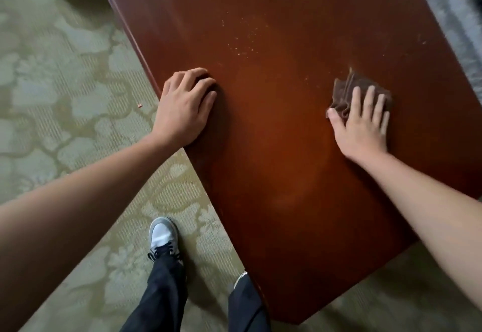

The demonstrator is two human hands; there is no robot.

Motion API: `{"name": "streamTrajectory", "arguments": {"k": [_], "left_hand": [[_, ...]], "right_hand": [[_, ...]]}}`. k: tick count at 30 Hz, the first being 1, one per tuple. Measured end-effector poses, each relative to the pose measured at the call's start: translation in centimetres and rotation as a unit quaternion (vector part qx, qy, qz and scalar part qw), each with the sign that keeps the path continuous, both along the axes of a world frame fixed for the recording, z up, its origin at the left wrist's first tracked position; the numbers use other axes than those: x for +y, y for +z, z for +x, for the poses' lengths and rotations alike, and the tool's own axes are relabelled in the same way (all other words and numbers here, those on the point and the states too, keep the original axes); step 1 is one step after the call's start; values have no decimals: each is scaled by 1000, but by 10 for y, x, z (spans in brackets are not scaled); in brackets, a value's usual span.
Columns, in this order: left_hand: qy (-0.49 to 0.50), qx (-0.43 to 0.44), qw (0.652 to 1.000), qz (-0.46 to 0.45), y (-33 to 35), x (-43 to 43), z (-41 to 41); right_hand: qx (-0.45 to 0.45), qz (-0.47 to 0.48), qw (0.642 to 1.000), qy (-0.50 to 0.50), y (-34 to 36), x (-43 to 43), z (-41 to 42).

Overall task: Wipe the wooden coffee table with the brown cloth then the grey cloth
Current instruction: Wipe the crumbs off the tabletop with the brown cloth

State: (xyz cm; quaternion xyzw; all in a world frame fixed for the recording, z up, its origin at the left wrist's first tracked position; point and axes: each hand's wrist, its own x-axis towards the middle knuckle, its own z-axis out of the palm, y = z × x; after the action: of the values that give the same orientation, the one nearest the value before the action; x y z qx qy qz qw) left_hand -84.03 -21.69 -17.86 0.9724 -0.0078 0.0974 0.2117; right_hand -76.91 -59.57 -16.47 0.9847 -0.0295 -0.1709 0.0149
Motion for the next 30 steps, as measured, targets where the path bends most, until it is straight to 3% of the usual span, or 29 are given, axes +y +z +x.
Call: {"name": "streamTrajectory", "arguments": {"k": [2, 6, 9, 14, 17, 21, 24, 30], "left_hand": [[7, -1, 1000, -11, -1, 10, -3], [-7, 9, 999, -50, -2, 20, -8], [-25, 48, 997, -54, -1, 26, -12], [5, 56, 995, -87, -4, 23, -10], [100, 51, 978, -174, -8, 45, 3], [131, 59, 944, -298, -14, 60, 19], [142, 88, 928, -332, -12, 63, 29], [161, 103, 921, -340, -10, 52, 32]], "right_hand": [[-15, 8, 1000, -24, 2, 31, -19], [11, 18, 977, 214, 3, 109, -153], [21, 33, 970, 239, 6, 151, -212], [5, 28, 963, 267, -4, 221, -159], [-20, 41, 969, 241, -8, 270, -102], [-8, 47, 973, 224, -6, 321, -37], [-18, 57, 975, 214, -3, 312, -52], [-4, 25, 965, 261, 1, 208, -164]]}}
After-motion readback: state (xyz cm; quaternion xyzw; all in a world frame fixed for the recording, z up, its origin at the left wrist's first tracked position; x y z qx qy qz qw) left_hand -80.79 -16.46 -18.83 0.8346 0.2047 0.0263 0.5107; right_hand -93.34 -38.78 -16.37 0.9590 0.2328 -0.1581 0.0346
